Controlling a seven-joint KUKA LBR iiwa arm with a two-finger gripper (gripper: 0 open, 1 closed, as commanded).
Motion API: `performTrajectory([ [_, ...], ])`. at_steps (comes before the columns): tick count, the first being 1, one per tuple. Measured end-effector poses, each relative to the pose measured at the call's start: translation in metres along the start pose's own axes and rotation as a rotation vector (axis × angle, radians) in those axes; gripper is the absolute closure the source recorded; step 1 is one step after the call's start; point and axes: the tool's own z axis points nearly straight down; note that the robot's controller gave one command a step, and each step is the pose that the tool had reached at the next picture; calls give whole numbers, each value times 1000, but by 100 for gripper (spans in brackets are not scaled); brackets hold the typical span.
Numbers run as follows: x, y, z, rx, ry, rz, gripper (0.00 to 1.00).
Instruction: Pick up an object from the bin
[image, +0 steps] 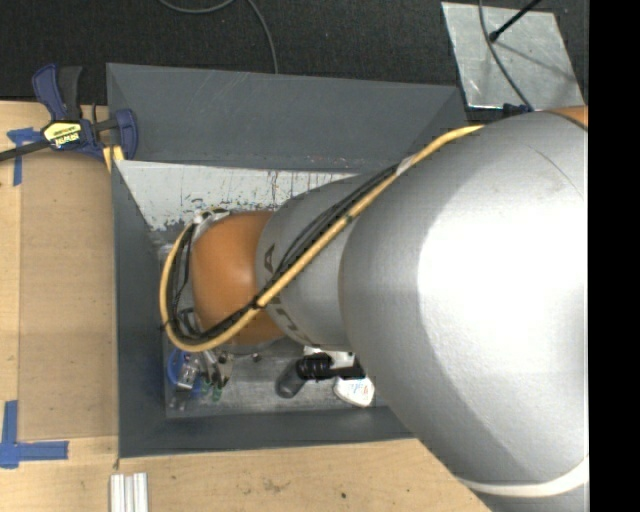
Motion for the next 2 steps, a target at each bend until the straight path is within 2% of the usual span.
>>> performTrajectory([
  [1, 2, -2, -17, 10, 9, 0, 100],
  [2, 0, -1, -39, 5, 5, 1, 100],
])
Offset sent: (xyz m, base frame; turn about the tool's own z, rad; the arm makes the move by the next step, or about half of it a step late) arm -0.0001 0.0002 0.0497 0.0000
